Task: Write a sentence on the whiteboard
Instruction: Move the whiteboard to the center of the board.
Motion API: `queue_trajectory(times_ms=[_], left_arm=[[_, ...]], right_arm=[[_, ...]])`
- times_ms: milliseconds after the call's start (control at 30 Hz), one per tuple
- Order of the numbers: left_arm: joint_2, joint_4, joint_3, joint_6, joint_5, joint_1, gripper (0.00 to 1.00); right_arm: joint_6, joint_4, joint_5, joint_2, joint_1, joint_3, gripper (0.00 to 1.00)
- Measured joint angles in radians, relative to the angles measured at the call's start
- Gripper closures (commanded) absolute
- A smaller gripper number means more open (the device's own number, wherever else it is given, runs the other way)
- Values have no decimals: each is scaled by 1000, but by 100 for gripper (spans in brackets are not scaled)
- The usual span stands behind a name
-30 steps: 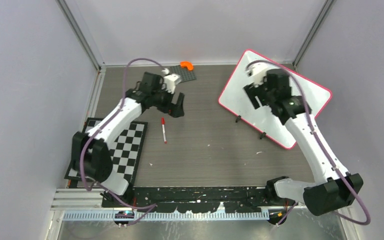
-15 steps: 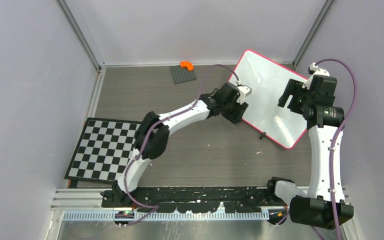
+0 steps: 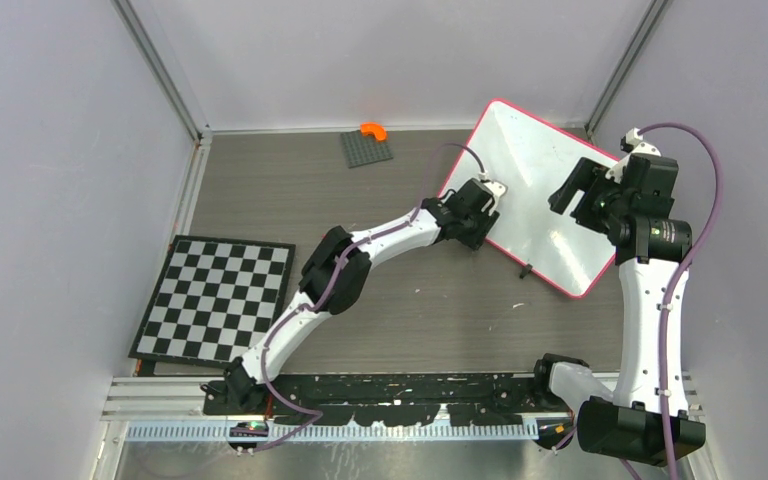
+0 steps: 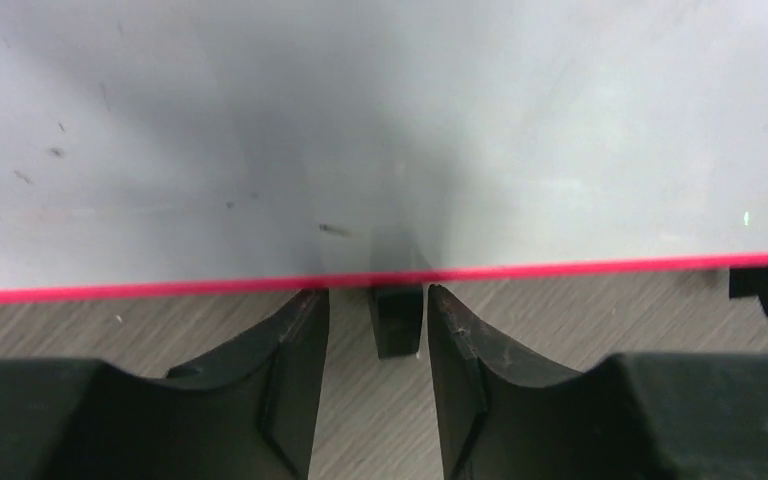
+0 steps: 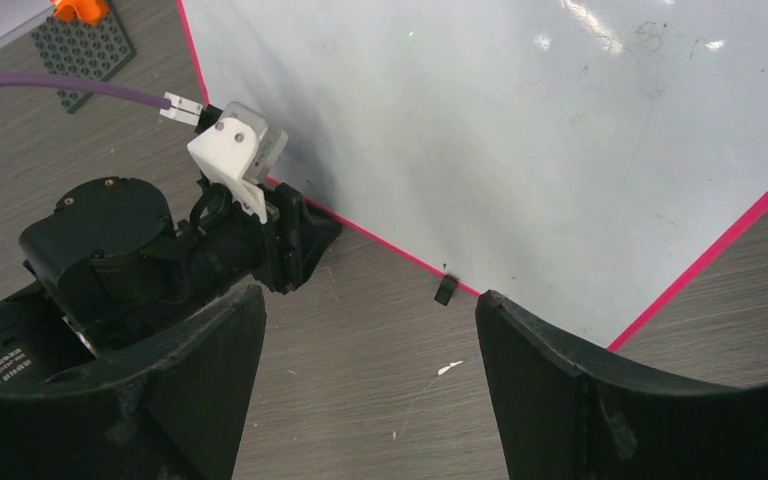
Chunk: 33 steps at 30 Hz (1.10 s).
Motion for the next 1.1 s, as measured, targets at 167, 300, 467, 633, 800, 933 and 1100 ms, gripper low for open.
queue_trajectory(times_ms=[167,300,467,633,800,933,1100], left_arm=[[43,-10,68,-23,-42,-6,67],[67,-18,102,-32,-68,-10,84],[71,-23,110,-39,-119,-13,100],[71,-32,108,-99,-220,-29,100],[36,-31,41,-173,-353,-47,100],[-26,-42,-67,-258,-469,-48,100],[-89,-88,-167,-372,-571,-44,100]], right_arm=[[21,-3,-12,0,0,0,17],[38,-8,-11,0,0,0,17],[45,-11,-11,-4,0,0,17],[45,-11,-17,-21,0,-14,17],[42,-13,-42,-31,0,-43,17],[29,-14,-58,-31,0,-79,20],[2,-14,-80,-31,0,-137,22]])
